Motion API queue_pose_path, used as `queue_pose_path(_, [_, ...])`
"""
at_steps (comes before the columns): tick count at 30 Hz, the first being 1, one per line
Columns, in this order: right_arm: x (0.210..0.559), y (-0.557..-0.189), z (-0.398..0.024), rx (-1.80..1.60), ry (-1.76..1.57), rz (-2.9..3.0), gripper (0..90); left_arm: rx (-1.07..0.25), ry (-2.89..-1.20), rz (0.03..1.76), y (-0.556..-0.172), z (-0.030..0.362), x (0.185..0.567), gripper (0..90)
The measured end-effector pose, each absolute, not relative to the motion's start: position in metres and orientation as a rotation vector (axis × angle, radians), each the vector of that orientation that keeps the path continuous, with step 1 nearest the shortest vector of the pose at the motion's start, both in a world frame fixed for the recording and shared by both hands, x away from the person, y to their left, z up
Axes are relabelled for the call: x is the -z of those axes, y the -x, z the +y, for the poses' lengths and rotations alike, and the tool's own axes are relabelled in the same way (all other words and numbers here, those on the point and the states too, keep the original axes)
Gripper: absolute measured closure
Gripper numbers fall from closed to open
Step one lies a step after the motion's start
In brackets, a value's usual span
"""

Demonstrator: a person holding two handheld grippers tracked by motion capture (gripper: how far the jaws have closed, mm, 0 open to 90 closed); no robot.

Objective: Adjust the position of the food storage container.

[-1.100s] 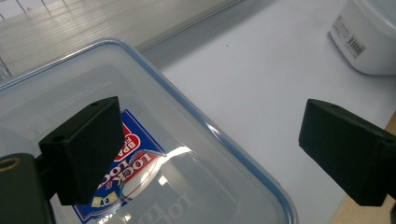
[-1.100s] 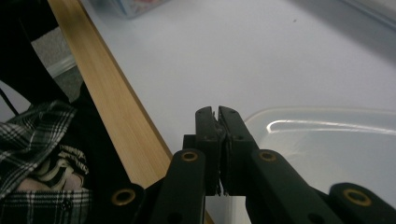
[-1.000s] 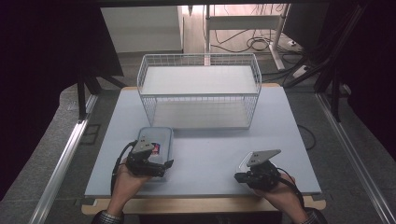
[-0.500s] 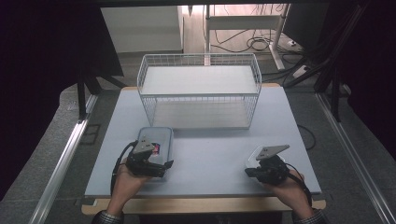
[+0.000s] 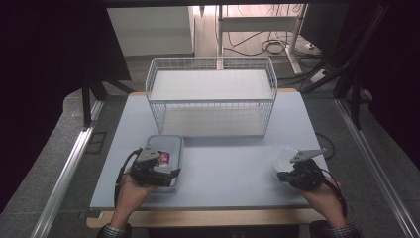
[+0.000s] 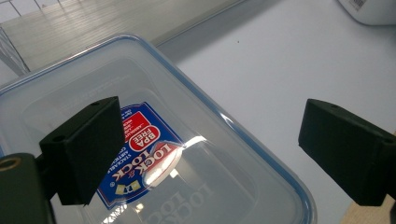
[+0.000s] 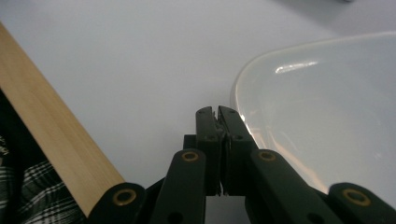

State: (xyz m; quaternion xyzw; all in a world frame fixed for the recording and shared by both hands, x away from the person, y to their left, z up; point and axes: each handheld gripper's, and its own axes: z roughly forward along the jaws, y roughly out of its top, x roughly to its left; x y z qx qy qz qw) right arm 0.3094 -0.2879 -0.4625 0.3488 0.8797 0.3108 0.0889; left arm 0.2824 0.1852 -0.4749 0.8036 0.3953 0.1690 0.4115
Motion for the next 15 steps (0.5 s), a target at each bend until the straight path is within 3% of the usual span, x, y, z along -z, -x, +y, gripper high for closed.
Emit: queue_pose_path(15, [0.459, -0.315, -0.330, -0.882, -1.180, 2.504, 86.1, -0.398, -1.987, 1.045, -0.285, 0.197, 0.475, 9.1])
